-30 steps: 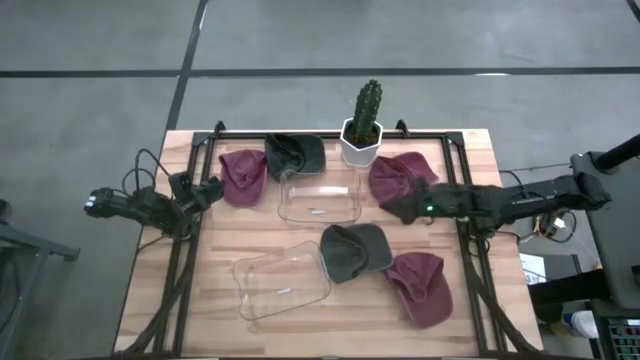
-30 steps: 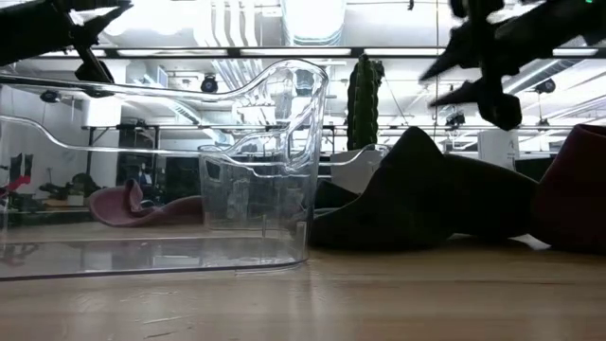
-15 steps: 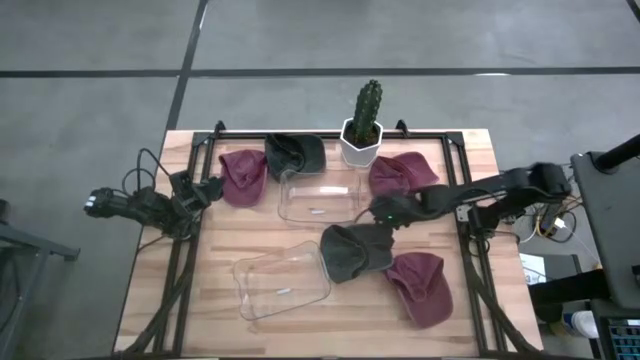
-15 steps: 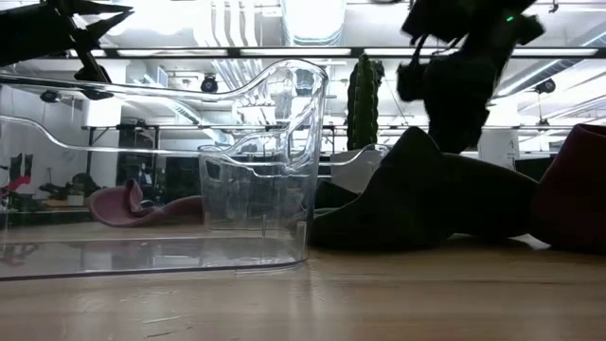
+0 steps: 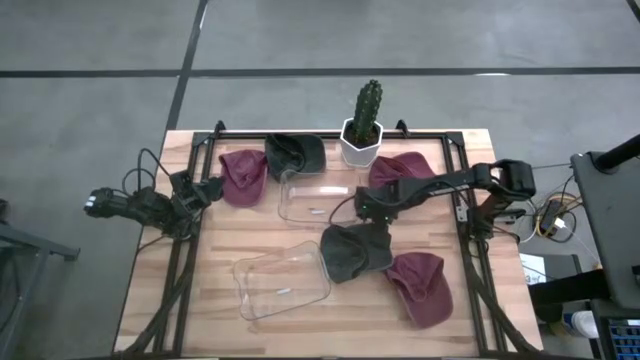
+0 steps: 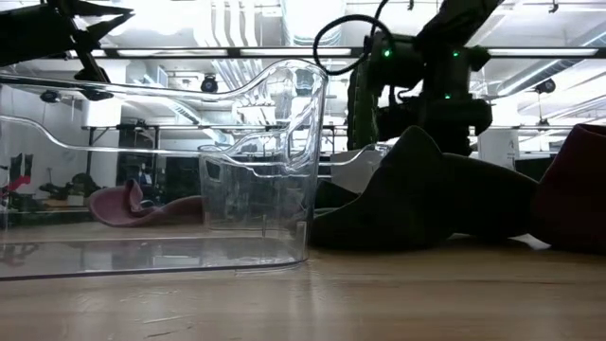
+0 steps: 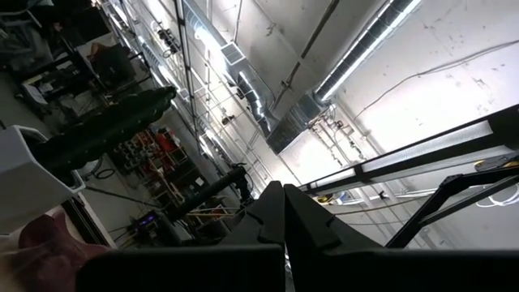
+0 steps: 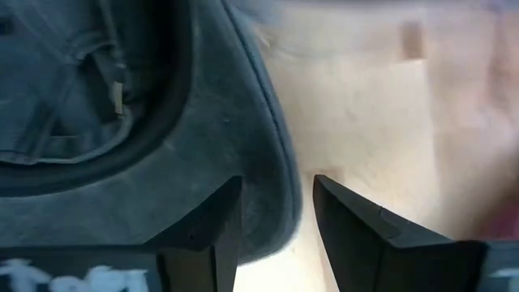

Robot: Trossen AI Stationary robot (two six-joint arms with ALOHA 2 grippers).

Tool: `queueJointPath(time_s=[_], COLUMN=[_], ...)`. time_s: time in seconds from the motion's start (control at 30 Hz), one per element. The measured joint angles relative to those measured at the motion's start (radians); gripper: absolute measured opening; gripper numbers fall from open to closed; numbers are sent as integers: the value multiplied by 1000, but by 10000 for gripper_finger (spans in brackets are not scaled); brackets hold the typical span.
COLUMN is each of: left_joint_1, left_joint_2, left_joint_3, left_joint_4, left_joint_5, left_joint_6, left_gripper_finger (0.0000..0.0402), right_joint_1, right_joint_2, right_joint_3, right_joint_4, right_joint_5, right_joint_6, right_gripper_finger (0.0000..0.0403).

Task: Pick & Place hat
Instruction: Put the black cap into the top transparent bin

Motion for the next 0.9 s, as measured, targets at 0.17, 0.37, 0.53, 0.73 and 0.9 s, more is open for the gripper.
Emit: queueJointPath(time_s=[0.17,0.37,0.53,0.73,0.9], left_joint_1=[0,0,0,0,0], left_joint_2=[0,0,0,0,0], left_joint_3=[0,0,0,0,0], left_joint_4=[0,-1,-1,-1,-2], left_joint_5=[-1,-5,-16,-17,-20], left_joint_6=[0,0,4,5,5], left_gripper_finger=[0,0,0,0,0], right_joint_1=[-11,-11,-10,-10,-11], right_joint_2=[30,7,-53,-145,-184], right_joint_3=[5,6,35,135,267], right_joint_4=[-1,-43,-117,-257,-430], right_joint_5=[-17,-64,-79,-64,-114], right_joint_6=[-8,31,32,17,-34], right_gripper_finger=[131,56,16,11,10])
